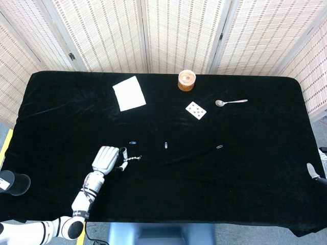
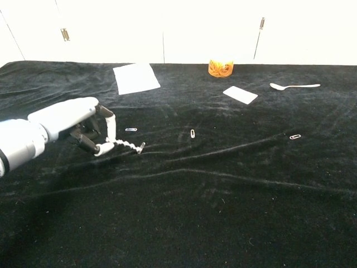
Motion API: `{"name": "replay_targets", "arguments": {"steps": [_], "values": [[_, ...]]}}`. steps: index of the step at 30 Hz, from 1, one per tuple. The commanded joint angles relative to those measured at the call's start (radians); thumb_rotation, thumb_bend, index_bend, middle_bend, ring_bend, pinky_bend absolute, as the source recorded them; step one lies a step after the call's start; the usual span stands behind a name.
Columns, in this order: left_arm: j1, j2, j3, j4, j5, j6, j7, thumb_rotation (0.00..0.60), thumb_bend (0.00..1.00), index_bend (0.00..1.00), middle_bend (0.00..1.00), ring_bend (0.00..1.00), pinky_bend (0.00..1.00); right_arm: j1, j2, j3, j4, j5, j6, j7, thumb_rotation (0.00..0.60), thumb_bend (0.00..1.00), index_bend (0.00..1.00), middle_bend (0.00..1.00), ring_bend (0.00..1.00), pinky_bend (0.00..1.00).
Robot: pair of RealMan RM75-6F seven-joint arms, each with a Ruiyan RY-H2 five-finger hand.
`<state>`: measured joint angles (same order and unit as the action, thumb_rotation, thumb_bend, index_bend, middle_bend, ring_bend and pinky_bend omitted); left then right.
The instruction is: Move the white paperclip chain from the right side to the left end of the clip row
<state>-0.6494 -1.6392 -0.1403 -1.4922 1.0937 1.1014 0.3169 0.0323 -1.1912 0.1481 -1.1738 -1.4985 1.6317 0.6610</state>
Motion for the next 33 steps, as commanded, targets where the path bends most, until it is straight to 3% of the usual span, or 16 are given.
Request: {"name": "replay_targets", "arguments": {"steps": [1, 11, 33], "values": [[0.012, 0.013, -0.009, 0.001, 0.017, 0.017, -0.020, 0.600, 0.58, 0.83, 1.00, 0.99, 0.98, 0.000, 0.000, 0.000, 0.000, 0.000, 0.000, -0.001, 0.600, 0.35, 0.00, 0.00, 0.00, 0.00], [0.034, 0.047, -0.034, -0.001, 0.037, 0.039, -0.066, 0.600, 0.58, 0.83, 1.00, 0.99, 0.98, 0.004, -0.002, -0.003, -0.005, -0.003, -0.007, -0.013, 0.600, 0.35, 0.00, 0.00, 0.00, 0.00], [0.069, 0.073, -0.070, 0.145, 0.009, -0.004, -0.186, 0.600, 0.58, 0.83, 1.00, 0.99, 0.98, 0.016, -0.014, 0.007, -0.019, 0.017, -0.028, -0.077, 0.600, 0.35, 0.00, 0.00, 0.00, 0.00]]}}
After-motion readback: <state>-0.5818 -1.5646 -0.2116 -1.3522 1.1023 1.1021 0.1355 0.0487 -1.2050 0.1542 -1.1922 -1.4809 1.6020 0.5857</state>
